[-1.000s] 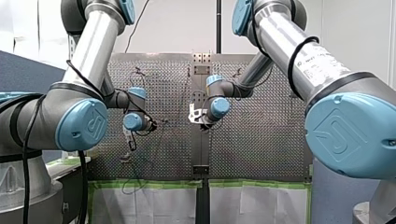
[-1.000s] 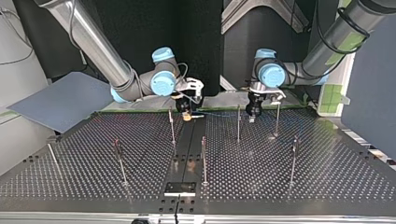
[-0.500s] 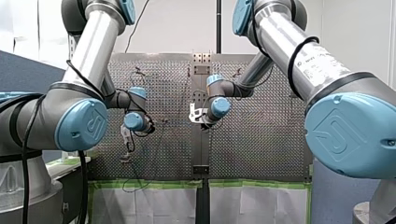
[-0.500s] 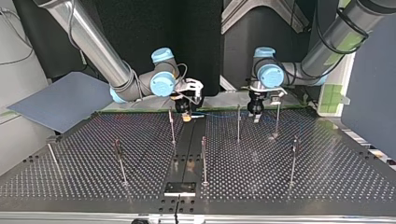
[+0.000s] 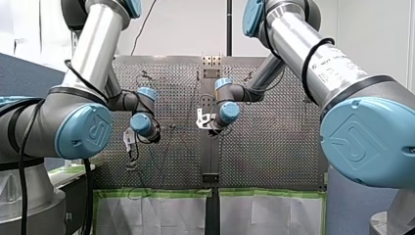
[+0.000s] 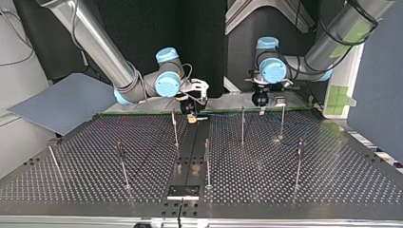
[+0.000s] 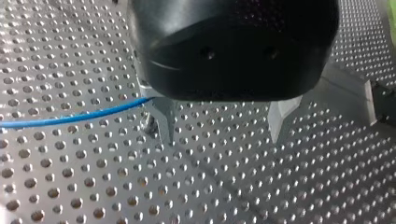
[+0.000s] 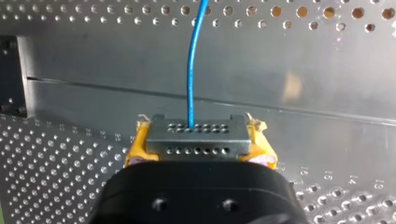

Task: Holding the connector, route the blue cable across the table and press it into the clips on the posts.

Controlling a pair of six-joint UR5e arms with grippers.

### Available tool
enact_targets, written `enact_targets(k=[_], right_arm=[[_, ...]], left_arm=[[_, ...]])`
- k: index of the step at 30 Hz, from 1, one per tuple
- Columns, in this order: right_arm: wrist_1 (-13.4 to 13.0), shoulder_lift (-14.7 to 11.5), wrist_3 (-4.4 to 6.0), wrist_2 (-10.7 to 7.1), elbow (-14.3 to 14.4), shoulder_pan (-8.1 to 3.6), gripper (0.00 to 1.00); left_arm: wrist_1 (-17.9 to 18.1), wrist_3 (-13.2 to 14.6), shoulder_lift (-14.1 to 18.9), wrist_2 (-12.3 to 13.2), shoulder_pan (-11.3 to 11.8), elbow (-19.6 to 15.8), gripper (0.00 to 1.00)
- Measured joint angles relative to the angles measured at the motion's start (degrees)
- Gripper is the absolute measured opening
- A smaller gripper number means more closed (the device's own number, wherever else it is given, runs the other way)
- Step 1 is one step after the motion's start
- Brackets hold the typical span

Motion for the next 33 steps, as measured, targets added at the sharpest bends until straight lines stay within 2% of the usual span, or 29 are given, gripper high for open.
enact_targets(k=[13,21,27,33], right_arm=[[0.2,0.0,-0.06,0.30,0.0,0.59,0.00],[0.3,0.0,-0.07,0.29,0.0,0.90,0.00],[0.3,0.0,-0.01,0.29,0.0,0.98,0.00],[0.3,0.0,0.14,0.29,0.0,0.95,0.00]], left_arm=[[-0.3,-1.3,6.2,2.1,-2.2,-6.2,0.98],[2.8,-1.6,10.0,2.4,-3.2,-9.7,0.98],[5.2,-3.0,12.5,1.9,-3.5,-10.3,0.98],[8.0,-1.1,15.2,1.7,-5.6,-11.5,0.98]])
